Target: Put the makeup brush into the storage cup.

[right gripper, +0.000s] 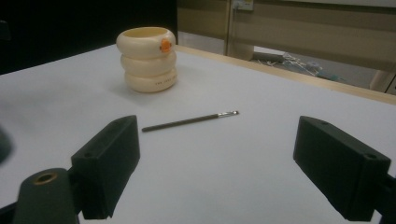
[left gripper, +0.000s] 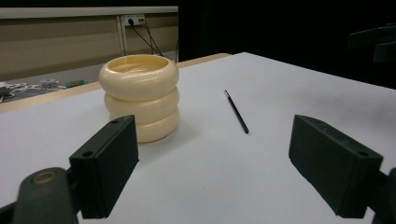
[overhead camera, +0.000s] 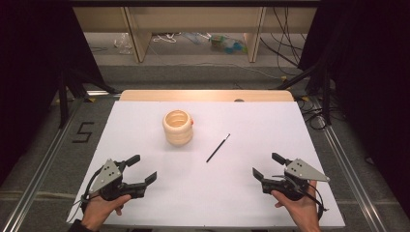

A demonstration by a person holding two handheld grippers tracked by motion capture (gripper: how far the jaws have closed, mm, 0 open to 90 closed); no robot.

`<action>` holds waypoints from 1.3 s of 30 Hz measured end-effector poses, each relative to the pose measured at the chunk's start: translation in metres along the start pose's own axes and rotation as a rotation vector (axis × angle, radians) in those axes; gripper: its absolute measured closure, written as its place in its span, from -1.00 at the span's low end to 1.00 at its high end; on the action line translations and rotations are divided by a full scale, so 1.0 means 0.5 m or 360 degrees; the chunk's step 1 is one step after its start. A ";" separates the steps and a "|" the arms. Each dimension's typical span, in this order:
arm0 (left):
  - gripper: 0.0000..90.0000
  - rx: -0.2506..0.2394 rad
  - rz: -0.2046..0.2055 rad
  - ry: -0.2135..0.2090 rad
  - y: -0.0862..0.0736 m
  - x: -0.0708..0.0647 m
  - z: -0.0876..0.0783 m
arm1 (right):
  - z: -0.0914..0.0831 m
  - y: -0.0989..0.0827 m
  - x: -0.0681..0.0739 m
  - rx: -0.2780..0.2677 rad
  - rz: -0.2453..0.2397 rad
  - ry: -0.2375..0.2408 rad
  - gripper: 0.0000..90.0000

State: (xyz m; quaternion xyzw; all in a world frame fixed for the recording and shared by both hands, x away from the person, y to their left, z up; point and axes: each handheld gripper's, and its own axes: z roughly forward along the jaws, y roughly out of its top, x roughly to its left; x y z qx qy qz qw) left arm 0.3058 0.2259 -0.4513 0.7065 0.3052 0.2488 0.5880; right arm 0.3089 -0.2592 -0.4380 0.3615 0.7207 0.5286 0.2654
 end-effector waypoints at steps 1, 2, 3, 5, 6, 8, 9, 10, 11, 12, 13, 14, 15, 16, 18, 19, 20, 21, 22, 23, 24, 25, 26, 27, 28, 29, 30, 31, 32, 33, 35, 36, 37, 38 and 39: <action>-0.65 -0.0006 0.0014 -0.0007 0.000 0.001 0.001 | -0.001 0.000 -0.001 0.0016 -0.0004 0.0008 -0.66; -0.65 -0.0006 0.0014 -0.0007 0.000 0.001 0.001 | 0.000 0.000 -0.002 0.0025 -0.0007 0.0016 -0.66; -0.65 -0.0011 0.0000 -0.0014 -0.001 0.000 0.002 | 0.000 0.000 -0.001 0.0029 -0.0005 0.0009 -0.66; -0.65 0.0005 0.0017 -0.0003 0.000 0.000 0.001 | 0.000 -0.001 -0.001 0.0034 -0.0006 0.0004 -0.66; -0.65 0.0008 0.0019 -0.0005 0.000 0.000 0.001 | 0.001 -0.001 0.000 0.0037 -0.0006 0.0005 -0.65; -0.65 0.0014 0.0021 -0.0004 -0.001 0.000 0.002 | 0.001 -0.001 0.000 0.0050 -0.0003 0.0002 -0.65; -0.65 0.0015 0.0020 -0.0002 -0.001 0.000 0.002 | 0.001 -0.001 0.000 0.0050 -0.0003 0.0002 -0.65; -0.65 0.0013 0.0024 -0.0002 -0.001 0.000 0.002 | 0.001 -0.001 -0.001 0.0059 -0.0004 0.0004 -0.65; -0.65 0.0013 0.0024 -0.0002 -0.001 0.000 0.002 | 0.001 -0.001 -0.001 0.0069 -0.0002 -0.0003 -0.65; -0.65 0.0011 0.0023 0.0000 -0.001 0.000 0.002 | 0.003 -0.002 -0.002 0.0055 0.0008 0.0009 -0.64; -0.65 0.0011 0.0023 0.0000 -0.001 0.000 0.002 | 0.003 -0.002 -0.002 0.0055 0.0008 0.0009 -0.64; -0.65 0.0013 0.0022 0.0000 -0.001 0.000 0.002 | 0.004 -0.002 -0.003 0.0055 0.0012 0.0013 -0.64; -0.65 0.0014 0.0024 0.0002 -0.001 0.000 0.002 | 0.005 -0.002 -0.003 0.0045 0.0012 0.0007 -0.64; -0.65 0.0014 0.0024 0.0002 -0.001 0.000 0.002 | 0.004 -0.001 -0.004 0.0068 0.0009 0.0007 -0.63; -0.65 0.0017 0.0024 0.0003 -0.001 0.000 0.002 | 0.006 0.000 -0.005 0.0087 0.0010 0.0005 -0.63; -0.65 0.0019 0.0023 0.0004 -0.001 -0.001 0.003 | 0.007 0.000 -0.005 0.0088 0.0008 0.0000 -0.63; -0.65 0.0021 0.0027 0.0003 -0.001 -0.001 0.003 | 0.009 0.001 -0.006 0.0097 0.0012 0.0009 -0.63; -0.65 0.0021 0.0027 0.0003 -0.001 -0.001 0.003 | 0.009 0.001 -0.006 0.0097 0.0012 0.0009 -0.63; -0.65 0.0019 0.0027 0.0002 -0.001 -0.001 0.003 | 0.013 0.003 -0.006 0.0096 0.0009 -0.0003 -0.62; -0.65 0.0019 0.0027 0.0002 -0.001 -0.001 0.003 | 0.013 0.004 -0.006 0.0107 0.0008 -0.0002 -0.62; -0.65 0.0013 0.0040 -0.0002 -0.001 0.000 0.005 | 0.014 0.007 -0.007 0.0109 0.0006 0.0005 -0.62; -0.65 0.0013 0.0040 -0.0002 -0.001 0.000 0.005 | 0.014 0.007 -0.007 0.0109 0.0006 0.0005 -0.62; -0.65 0.0022 0.0028 0.0004 -0.001 -0.001 0.004 | 0.014 0.017 -0.014 0.0128 0.0003 -0.0011 -0.62; -0.65 0.0020 0.0027 0.0001 -0.002 -0.001 0.004 | 0.014 0.017 -0.014 0.0128 0.0003 -0.0011 -0.62; -0.65 0.0022 0.0027 0.0002 -0.002 -0.001 0.005 | 0.015 0.019 -0.016 0.0119 0.0011 -0.0014 -0.62; -0.65 0.0022 0.0022 0.0002 -0.002 -0.002 0.005 | 0.017 0.027 -0.021 0.0125 0.0015 -0.0036 -0.62; -0.65 0.0023 0.0027 0.0000 -0.002 -0.002 0.006 | 0.018 0.030 -0.022 0.0135 0.0019 -0.0031 -0.62; -0.65 0.0028 0.0028 0.0000 -0.003 -0.002 0.006 | 0.018 0.033 -0.023 0.0157 0.0029 -0.0034 -0.62; -0.65 0.0029 0.0029 0.0000 -0.003 -0.002 0.006 | 0.021 0.034 -0.025 0.0170 0.0018 -0.0038 -0.62; -0.65 0.0029 0.0029 0.0000 -0.003 -0.002 0.006 | 0.021 0.034 -0.025 0.0170 0.0018 -0.0038 -0.62; -0.65 0.0027 0.0023 -0.0005 -0.004 -0.003 0.008 | 0.031 0.041 -0.023 0.0232 0.0016 -0.0037 -0.61; -0.65 0.0024 0.0005 -0.0010 -0.005 -0.004 0.008 | 0.031 0.041 -0.023 0.0232 0.0016 -0.0037 -0.61; -0.65 0.0040 0.0020 0.0000 -0.004 -0.004 0.007 | 0.036 0.044 -0.023 0.0252 0.0022 -0.0024 -0.61; -0.65 0.0040 0.0024 -0.0003 -0.004 -0.004 0.008 | 0.047 0.051 -0.023 0.0276 0.0006 -0.0023 -0.60; -0.65 0.0040 0.0024 -0.0003 -0.004 -0.004 0.008 | 0.047 0.051 -0.023 0.0276 0.0006 -0.0023 -0.60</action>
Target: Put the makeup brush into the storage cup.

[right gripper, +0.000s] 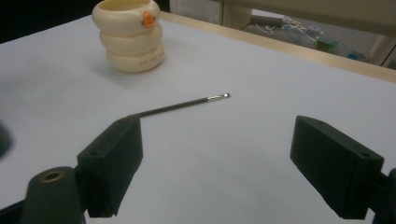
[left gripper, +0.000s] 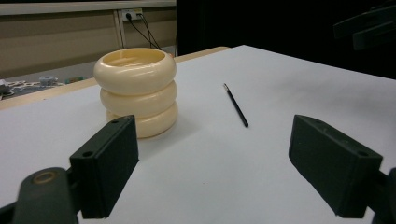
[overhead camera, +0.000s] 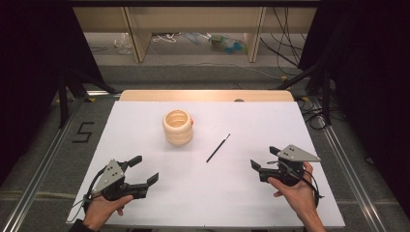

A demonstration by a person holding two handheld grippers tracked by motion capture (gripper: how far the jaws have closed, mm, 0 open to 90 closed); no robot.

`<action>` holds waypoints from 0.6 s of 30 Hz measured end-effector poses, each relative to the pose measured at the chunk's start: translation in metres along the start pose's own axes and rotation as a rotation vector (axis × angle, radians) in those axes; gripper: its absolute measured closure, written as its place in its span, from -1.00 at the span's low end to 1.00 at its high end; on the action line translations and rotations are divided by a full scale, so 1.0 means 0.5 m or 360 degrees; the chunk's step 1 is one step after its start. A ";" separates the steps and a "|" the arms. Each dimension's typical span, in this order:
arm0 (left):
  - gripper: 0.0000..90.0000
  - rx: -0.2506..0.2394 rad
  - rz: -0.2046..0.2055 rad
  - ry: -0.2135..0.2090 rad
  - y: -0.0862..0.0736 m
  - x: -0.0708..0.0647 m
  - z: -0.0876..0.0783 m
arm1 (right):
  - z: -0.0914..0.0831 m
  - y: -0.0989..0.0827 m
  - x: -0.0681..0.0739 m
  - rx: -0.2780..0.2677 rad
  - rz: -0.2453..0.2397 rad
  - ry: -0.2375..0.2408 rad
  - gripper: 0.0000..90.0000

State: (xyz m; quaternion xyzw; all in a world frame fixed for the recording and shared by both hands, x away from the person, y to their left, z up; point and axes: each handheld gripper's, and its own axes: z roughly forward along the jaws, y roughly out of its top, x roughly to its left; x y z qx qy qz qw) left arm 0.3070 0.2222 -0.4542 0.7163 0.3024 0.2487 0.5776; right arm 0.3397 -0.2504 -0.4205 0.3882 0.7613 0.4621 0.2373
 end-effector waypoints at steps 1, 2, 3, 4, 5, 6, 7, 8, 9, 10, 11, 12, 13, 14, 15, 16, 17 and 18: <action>-0.65 0.0001 0.0002 -0.0001 0.000 0.000 0.000 | 0.004 0.004 0.000 0.0007 0.0001 -0.0001 -0.58; -0.65 0.0002 0.0002 -0.0001 0.000 0.000 0.000 | 0.011 0.010 0.000 0.0000 0.0001 0.0007 -0.53; -0.65 0.0002 0.0005 -0.0002 0.000 0.001 0.001 | 0.021 0.021 -0.001 -0.0003 -0.0004 0.0021 -0.52; -0.65 0.0002 0.0005 -0.0002 0.000 0.001 0.001 | 0.021 0.021 -0.001 -0.0003 -0.0004 0.0021 -0.52; -0.65 0.0003 -0.0010 -0.0001 -0.001 -0.001 0.001 | 0.024 0.026 -0.001 0.0000 -0.0001 0.0017 -0.53; -0.65 0.0005 -0.0017 0.0000 -0.001 -0.001 0.001 | 0.034 0.038 -0.001 0.0029 0.0008 0.0025 -0.53; -0.65 0.0007 -0.0018 0.0001 -0.001 -0.001 0.001 | 0.037 0.042 -0.002 0.0045 0.0004 0.0020 -0.54; -0.65 0.0007 -0.0018 0.0001 -0.001 -0.001 0.001 | 0.037 0.042 -0.002 0.0045 0.0004 0.0020 -0.54; -0.65 0.0007 -0.0025 0.0000 -0.002 -0.002 0.002 | 0.050 0.051 0.000 0.0052 0.0024 0.0030 -0.54; -0.65 0.0007 -0.0025 0.0000 -0.002 -0.002 0.002 | 0.050 0.051 0.000 0.0052 0.0024 0.0030 -0.54; -0.65 0.0009 -0.0029 0.0000 -0.002 -0.002 0.002 | 0.059 0.058 0.001 0.0079 0.0014 0.0023 -0.54; -0.65 0.0009 -0.0029 0.0000 -0.002 -0.002 0.002 | 0.061 0.061 0.002 0.0082 0.0016 0.0023 -0.53; -0.65 0.0007 -0.0027 0.0000 -0.002 -0.002 0.002 | 0.061 0.061 0.002 0.0082 0.0016 0.0023 -0.53; -0.65 0.0008 -0.0029 0.0000 -0.002 -0.002 0.002 | 0.068 0.063 0.002 0.0080 0.0017 0.0031 -0.54; -0.65 0.0010 -0.0029 0.0000 -0.002 -0.002 0.002 | 0.072 0.067 0.002 0.0104 0.0015 0.0031 -0.54; -0.65 0.0006 -0.0033 -0.0002 -0.002 -0.002 0.002 | 0.076 0.069 0.003 0.0110 0.0032 0.0036 -0.54; -0.65 0.0009 -0.0032 0.0001 -0.002 -0.002 0.002 | 0.080 0.071 0.003 0.0116 0.0020 0.0029 -0.54; -0.65 0.0007 -0.0030 0.0000 -0.002 -0.002 0.002 | 0.086 0.073 0.003 0.0114 0.0017 0.0031 -0.54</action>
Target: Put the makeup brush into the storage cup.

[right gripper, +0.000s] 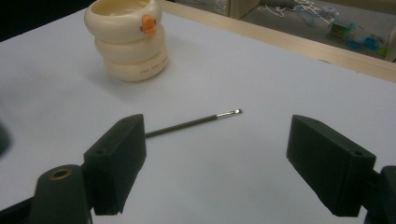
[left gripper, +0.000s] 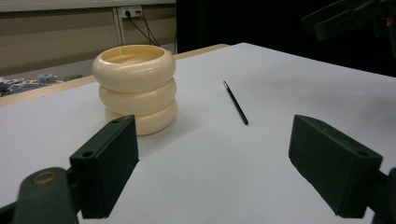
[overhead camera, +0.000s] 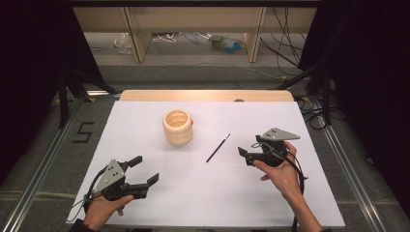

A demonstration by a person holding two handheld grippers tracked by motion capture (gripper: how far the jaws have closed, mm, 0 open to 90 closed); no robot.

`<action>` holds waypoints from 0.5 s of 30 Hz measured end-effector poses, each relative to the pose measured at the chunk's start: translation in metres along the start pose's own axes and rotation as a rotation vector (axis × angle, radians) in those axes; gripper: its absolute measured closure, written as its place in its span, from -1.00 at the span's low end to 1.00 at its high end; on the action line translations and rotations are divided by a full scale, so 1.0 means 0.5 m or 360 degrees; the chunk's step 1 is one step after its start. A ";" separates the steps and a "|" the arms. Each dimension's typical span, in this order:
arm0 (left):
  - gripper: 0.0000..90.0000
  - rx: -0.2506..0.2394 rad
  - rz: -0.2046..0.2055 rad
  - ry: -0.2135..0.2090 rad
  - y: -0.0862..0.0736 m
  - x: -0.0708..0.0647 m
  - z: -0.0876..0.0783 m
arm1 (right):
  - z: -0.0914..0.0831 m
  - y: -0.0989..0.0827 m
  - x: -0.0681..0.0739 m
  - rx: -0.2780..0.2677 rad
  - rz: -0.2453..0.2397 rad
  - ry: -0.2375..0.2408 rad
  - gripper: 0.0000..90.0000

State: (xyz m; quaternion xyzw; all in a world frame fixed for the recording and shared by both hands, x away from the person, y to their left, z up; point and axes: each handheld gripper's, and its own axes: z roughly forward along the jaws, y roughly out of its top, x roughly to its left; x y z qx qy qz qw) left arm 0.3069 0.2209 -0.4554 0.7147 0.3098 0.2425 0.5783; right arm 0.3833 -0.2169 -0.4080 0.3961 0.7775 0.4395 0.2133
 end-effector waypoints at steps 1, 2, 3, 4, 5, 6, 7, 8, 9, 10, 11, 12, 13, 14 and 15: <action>-0.65 -0.0005 -0.0013 -0.0010 -0.001 -0.001 0.001 | 0.007 0.005 0.001 0.0025 -0.0005 0.0013 -0.54; -0.65 -0.0005 -0.0013 -0.0010 -0.001 -0.001 0.001 | 0.007 0.005 0.001 0.0025 -0.0005 0.0013 -0.54; -0.65 0.0001 -0.0003 0.0000 -0.001 0.000 0.001 | 0.010 0.006 0.001 0.0033 -0.0007 0.0013 -0.54; -0.65 0.0001 0.0005 -0.0003 -0.001 0.001 0.002 | 0.015 0.008 0.001 0.0041 -0.0003 0.0017 -0.54; -0.65 0.0004 0.0016 -0.0001 -0.001 0.002 0.002 | 0.022 0.009 0.000 0.0041 0.0000 0.0023 -0.54; -0.65 0.0006 0.0018 -0.0001 -0.001 0.001 0.002 | 0.025 0.011 0.000 0.0053 0.0006 0.0025 -0.54; -0.65 0.0008 0.0015 -0.0003 -0.001 0.001 0.002 | 0.028 0.013 0.001 0.0081 0.0028 0.0032 -0.54; -0.65 0.0008 0.0000 0.0000 -0.002 -0.001 0.002 | 0.033 0.014 0.000 0.0103 0.0031 0.0033 -0.54; -0.65 0.0009 0.0002 0.0000 -0.002 -0.001 0.002 | 0.045 0.018 0.000 0.0114 0.0039 0.0047 -0.54; -0.65 0.0010 0.0003 -0.0002 -0.002 -0.001 0.003 | 0.045 0.018 0.000 0.0114 0.0039 0.0047 -0.54; -0.65 0.0013 -0.0003 -0.0004 -0.002 -0.002 0.002 | 0.048 0.020 0.000 0.0125 0.0049 0.0045 -0.54; -0.65 0.0012 -0.0009 -0.0003 -0.002 -0.002 0.003 | 0.054 0.023 0.000 0.0158 0.0073 0.0048 -0.55; -0.65 0.0012 -0.0010 -0.0003 -0.002 -0.002 0.003 | 0.059 0.025 -0.001 0.0170 0.0085 0.0047 -0.55; -0.65 0.0013 -0.0006 -0.0003 -0.002 -0.001 0.003 | 0.066 0.027 -0.002 0.0179 0.0081 0.0058 -0.55; -0.65 0.0012 -0.0009 -0.0003 -0.002 -0.001 0.003 | 0.070 0.029 -0.002 0.0197 0.0090 0.0052 -0.55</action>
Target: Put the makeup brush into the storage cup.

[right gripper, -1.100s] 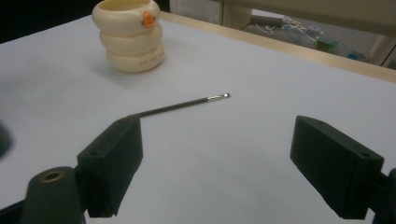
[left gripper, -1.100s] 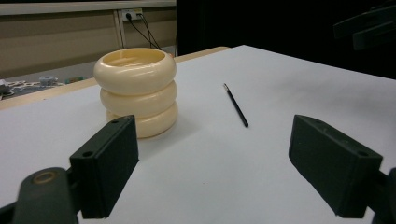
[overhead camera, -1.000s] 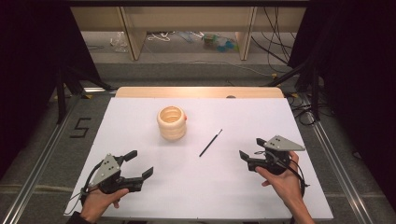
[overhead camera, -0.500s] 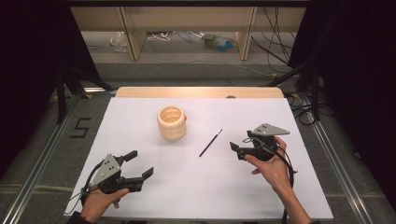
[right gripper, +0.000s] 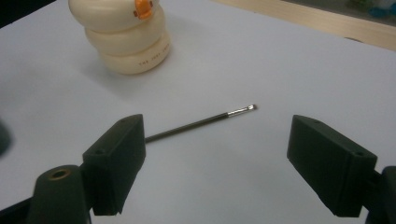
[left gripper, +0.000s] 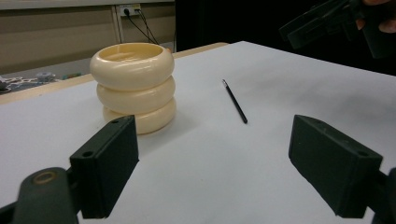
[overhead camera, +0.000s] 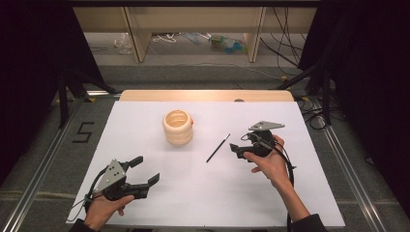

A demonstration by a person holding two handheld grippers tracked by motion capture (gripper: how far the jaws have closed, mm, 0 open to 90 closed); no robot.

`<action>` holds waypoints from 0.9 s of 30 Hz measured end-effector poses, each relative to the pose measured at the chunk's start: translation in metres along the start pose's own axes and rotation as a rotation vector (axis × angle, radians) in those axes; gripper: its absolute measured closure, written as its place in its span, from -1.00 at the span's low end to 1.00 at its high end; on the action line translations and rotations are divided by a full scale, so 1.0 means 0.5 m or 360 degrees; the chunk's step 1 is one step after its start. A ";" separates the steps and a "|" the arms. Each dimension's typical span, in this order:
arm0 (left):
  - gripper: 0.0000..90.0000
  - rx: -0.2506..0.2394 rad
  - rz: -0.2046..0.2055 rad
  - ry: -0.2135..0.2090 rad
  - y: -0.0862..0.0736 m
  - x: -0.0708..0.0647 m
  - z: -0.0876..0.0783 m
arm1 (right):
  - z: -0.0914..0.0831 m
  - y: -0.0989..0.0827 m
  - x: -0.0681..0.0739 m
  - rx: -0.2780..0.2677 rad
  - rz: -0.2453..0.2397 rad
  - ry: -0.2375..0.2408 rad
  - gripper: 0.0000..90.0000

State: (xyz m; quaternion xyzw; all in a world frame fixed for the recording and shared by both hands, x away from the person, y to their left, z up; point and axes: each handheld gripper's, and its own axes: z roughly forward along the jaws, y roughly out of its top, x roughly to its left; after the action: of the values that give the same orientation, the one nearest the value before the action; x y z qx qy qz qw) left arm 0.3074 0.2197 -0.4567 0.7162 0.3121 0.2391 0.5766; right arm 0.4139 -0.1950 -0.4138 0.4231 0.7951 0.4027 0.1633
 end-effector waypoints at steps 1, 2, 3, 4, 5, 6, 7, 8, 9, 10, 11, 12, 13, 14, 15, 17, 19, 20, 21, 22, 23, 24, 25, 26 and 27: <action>-0.65 0.0003 0.0012 -0.0002 0.000 0.002 0.000 | 0.012 0.004 0.002 0.0024 0.0019 0.0014 -0.56; -0.65 0.0003 0.0012 -0.0002 0.000 0.002 0.000 | 0.012 0.004 0.002 0.0024 0.0019 0.0014 -0.56; -0.65 0.0002 0.0019 -0.0002 0.001 0.003 0.000 | 0.018 0.004 0.001 0.0028 0.0002 0.0009 -0.56; -0.65 0.0003 -0.0003 -0.0001 0.000 0.000 0.000 | 0.028 0.008 0.003 0.0083 0.0002 -0.0001 -0.57; -0.64 0.0003 -0.0003 -0.0001 0.000 0.000 0.000 | 0.028 0.008 0.003 0.0083 0.0002 -0.0001 -0.57; -0.65 0.0000 0.0004 -0.0002 0.001 0.000 0.000 | 0.038 0.011 0.003 0.0101 -0.0014 -0.0004 -0.58; -0.65 0.0000 0.0004 -0.0002 0.001 0.000 0.000 | 0.038 0.011 0.003 0.0101 -0.0014 -0.0004 -0.58; -0.65 0.0000 0.0004 -0.0002 0.001 0.000 0.000 | 0.042 0.013 0.002 0.0094 -0.0026 -0.0009 -0.58; -0.65 0.0002 -0.0002 -0.0001 0.000 0.000 0.000 | 0.047 0.017 0.003 0.0100 -0.0017 -0.0013 -0.58; -0.65 0.0000 -0.0008 -0.0005 0.000 -0.001 0.001 | 0.049 0.020 0.005 0.0118 -0.0005 -0.0014 -0.58; -0.64 -0.0008 -0.0011 -0.0012 -0.001 -0.001 0.002 | 0.055 0.025 0.006 0.0138 0.0010 -0.0020 -0.59; -0.64 -0.0006 -0.0010 -0.0014 -0.001 -0.001 0.003 | 0.055 0.025 0.006 0.0138 0.0010 -0.0020 -0.59; -0.65 0.0009 0.0005 -0.0006 0.000 -0.001 0.001 | 0.066 0.028 0.006 0.0142 -0.0010 -0.0030 -0.60; -0.65 0.0008 0.0017 -0.0009 0.000 0.000 0.002 | 0.069 0.030 0.006 0.0162 -0.0022 -0.0036 -0.60; -0.65 0.0008 0.0017 -0.0009 0.000 0.000 0.002 | 0.069 0.030 0.006 0.0162 -0.0022 -0.0036 -0.60; -0.65 0.0012 0.0007 -0.0008 -0.001 0.000 0.002 | 0.077 0.032 0.010 0.0195 -0.0036 -0.0051 -0.60; -0.65 0.0013 0.0009 -0.0008 0.000 0.000 0.002 | 0.086 0.036 0.013 0.0204 -0.0020 -0.0055 -0.60; -0.65 0.0011 0.0019 -0.0010 0.000 0.000 0.002 | 0.094 0.041 0.013 0.0220 -0.0024 -0.0055 -0.60; -0.65 0.0011 0.0019 -0.0010 0.000 0.000 0.002 | 0.094 0.041 0.013 0.0220 -0.0024 -0.0055 -0.60; -0.65 0.0009 0.0003 -0.0008 0.000 -0.001 0.002 | 0.105 0.046 0.017 0.0251 -0.0007 -0.0073 -0.59; -0.65 0.0008 0.0006 -0.0008 0.000 -0.001 0.002 | 0.105 0.046 0.017 0.0251 -0.0007 -0.0073 -0.59; -0.65 0.0010 0.0009 -0.0010 0.000 -0.001 0.002 | 0.111 0.047 0.020 0.0250 -0.0014 -0.0085 -0.58; -0.64 0.0012 0.0008 -0.0011 0.000 -0.001 0.002 | 0.113 0.050 0.022 0.0277 -0.0038 -0.0094 -0.57; -0.65 0.0015 0.0026 -0.0012 0.001 0.000 0.002 | 0.118 0.050 0.025 0.0269 -0.0050 -0.0108 -0.57; -0.65 0.0018 0.0006 -0.0009 0.000 -0.001 0.002 | 0.118 0.054 0.029 0.0323 -0.0019 -0.0095 -0.57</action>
State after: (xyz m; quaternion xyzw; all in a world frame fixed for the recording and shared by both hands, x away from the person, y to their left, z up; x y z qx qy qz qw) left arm 0.3077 0.2185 -0.4569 0.7207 0.3105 0.2366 0.5730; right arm 0.4553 -0.1454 -0.4284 0.4444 0.8291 0.3064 0.1455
